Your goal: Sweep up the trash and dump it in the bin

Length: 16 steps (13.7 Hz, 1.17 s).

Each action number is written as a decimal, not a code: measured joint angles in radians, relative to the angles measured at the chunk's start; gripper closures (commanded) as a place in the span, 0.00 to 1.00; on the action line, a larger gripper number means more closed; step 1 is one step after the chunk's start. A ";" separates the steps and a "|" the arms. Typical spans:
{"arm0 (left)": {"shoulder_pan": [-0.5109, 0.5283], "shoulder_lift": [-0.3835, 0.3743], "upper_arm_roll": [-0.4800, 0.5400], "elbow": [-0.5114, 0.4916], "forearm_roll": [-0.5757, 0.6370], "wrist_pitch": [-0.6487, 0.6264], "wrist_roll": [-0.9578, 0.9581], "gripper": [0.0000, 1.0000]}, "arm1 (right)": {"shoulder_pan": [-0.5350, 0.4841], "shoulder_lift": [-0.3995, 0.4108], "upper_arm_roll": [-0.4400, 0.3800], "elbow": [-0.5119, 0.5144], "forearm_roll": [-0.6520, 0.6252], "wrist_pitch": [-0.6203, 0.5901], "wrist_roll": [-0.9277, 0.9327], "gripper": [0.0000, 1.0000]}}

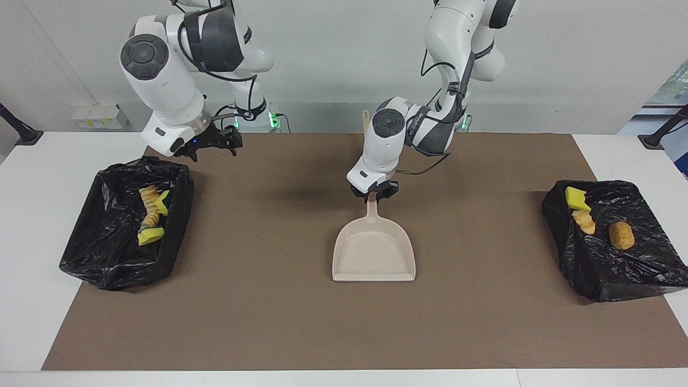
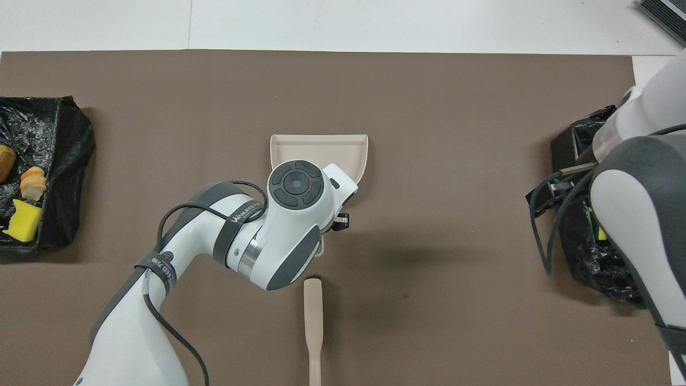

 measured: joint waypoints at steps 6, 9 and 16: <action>0.037 -0.036 0.033 0.015 0.000 -0.064 0.001 0.00 | 0.050 0.000 -0.122 0.051 0.000 0.043 -0.001 0.00; 0.119 -0.124 0.039 -0.044 0.003 -0.142 0.059 0.00 | 0.108 -0.002 -0.207 0.065 0.000 0.056 -0.001 0.00; 0.427 -0.391 0.047 -0.262 0.054 -0.198 0.440 0.00 | 0.117 -0.120 -0.224 0.034 0.004 0.077 -0.001 0.00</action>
